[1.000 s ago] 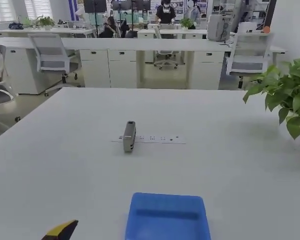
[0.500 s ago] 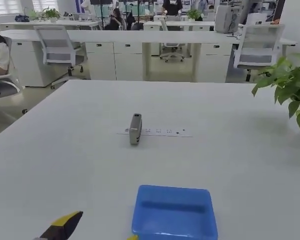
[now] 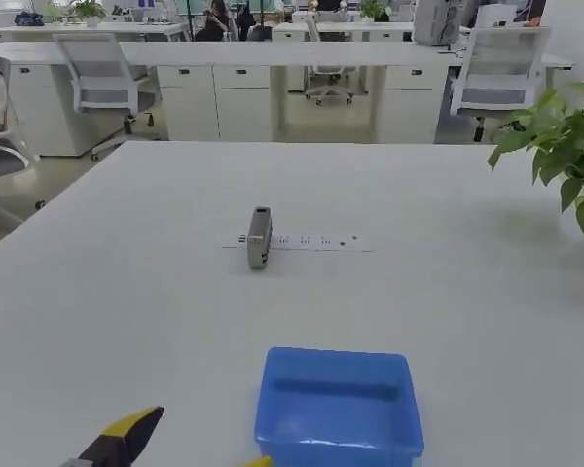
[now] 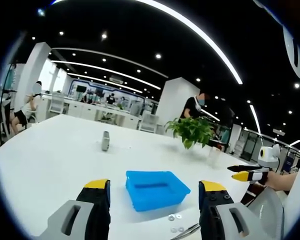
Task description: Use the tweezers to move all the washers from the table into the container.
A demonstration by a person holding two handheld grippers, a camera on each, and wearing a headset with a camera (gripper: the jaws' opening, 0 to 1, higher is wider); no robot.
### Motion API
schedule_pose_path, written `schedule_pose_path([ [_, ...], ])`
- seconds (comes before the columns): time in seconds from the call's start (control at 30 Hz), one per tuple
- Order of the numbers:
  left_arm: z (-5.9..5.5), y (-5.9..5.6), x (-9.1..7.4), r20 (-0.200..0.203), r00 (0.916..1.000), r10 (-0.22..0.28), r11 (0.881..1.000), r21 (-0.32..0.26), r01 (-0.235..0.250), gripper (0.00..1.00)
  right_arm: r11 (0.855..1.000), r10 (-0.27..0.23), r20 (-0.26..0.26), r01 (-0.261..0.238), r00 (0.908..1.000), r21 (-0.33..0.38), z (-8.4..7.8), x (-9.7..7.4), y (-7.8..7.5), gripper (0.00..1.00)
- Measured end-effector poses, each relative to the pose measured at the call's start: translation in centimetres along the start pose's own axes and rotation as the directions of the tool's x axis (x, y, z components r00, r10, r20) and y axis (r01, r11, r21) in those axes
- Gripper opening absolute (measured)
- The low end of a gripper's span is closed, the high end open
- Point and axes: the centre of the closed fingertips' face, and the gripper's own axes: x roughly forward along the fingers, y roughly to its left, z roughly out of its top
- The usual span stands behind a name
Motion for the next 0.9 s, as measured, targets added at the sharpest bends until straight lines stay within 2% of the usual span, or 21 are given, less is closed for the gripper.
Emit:
schedule_pose_path([
  [0.23,-0.1,-0.2,0.0,-0.012,0.9998,-0.017,1.000,0.014,0.017,0.73,1.000,0.021,-0.028,-0.021,0.9994,-0.003,-0.4,0.2,0.4,0.69],
  [0.3,-0.1,-0.5,0.1,-0.014,0.9994,-0.031,0.999,0.026,0.031,0.74,0.999,0.032,-0.052,-0.034,0.9981,-0.022,-0.7,0.3,0.8,0.68],
  [0.37,-0.1,-0.6,0.0,-0.015,0.9992,-0.037,0.996,0.082,0.038,0.71,0.998,0.040,-0.087,-0.045,0.9954,-0.051,-1.2,0.4,1.1,0.65],
  [0.47,-1.1,-1.0,0.3,-0.090,0.9934,-0.071,0.997,0.027,0.074,0.68,0.995,0.058,-0.136,-0.068,0.9891,-0.070,-1.8,0.6,1.6,0.61],
  [0.53,-1.5,-1.1,0.5,-0.118,0.9891,-0.089,0.995,0.029,0.093,0.66,0.992,0.080,-0.174,-0.095,0.9815,-0.082,-2.5,0.6,1.7,0.58],
  [0.57,-1.8,-1.3,0.6,-0.134,0.9851,-0.107,0.993,0.030,0.112,0.63,0.991,0.094,-0.205,-0.111,0.9744,-0.077,-2.9,0.5,1.8,0.56],
  [0.6,-2.2,-1.6,0.7,-0.156,0.9787,-0.133,0.990,0.022,0.138,0.59,0.989,0.101,-0.210,-0.121,0.9725,-0.083,-2.9,0.7,2.0,0.55],
  [0.63,-2.8,-1.8,0.8,-0.193,0.9677,-0.162,0.985,0.021,0.169,0.55,0.986,0.106,-0.231,-0.132,0.9672,-0.100,-3.1,0.6,2.2,0.53],
  [0.7,-4.1,-2.1,0.9,-0.262,0.9405,-0.216,0.975,-0.002,0.223,0.43,0.983,0.108,-0.243,-0.140,0.9641,-0.119,-3.1,0.7,2.5,0.45],
  [0.73,-5.1,-2.8,0.9,-0.314,0.9085,-0.276,0.960,-0.047,0.275,0.39,0.980,0.116,-0.258,-0.153,0.9593,-0.128,-3.2,0.7,2.9,0.42],
  [0.77,-5.5,-2.8,1.0,-0.339,0.8946,-0.291,0.956,-0.061,0.287,0.36,0.979,0.120,-0.263,-0.159,0.9573,-0.131,-3.2,0.8,3.1,0.41],
  [0.8,-5.9,-2.8,1.2,-0.360,0.8848,-0.296,0.953,-0.051,0.298,0.32,0.978,0.123,-0.273,-0.163,0.9542,-0.130,-3.3,0.8,3.3,0.41],
  [0.83,-6.5,-2.9,1.1,-0.397,0.8607,-0.319,0.942,-0.033,0.334,0.29,0.980,0.121,-0.275,-0.159,0.9538,-0.123,-3.3,1.0,3.5,0.40],
  [0.87,-6.8,-3.0,1.2,-0.417,0.8478,-0.327,0.937,-0.025,0.349,0.26,0.979,0.129,-0.275,-0.167,0.9527,-0.119,-3.3,1.0,3.7,0.38],
  [0.9,-7.3,-3.1,1.2,-0.451,0.8285,-0.332,0.929,-0.006,0.369,0.23,0.977,0.140,-0.276,-0.178,0.9509,-0.117,-3.3,1.2,4.1,0.36],
])
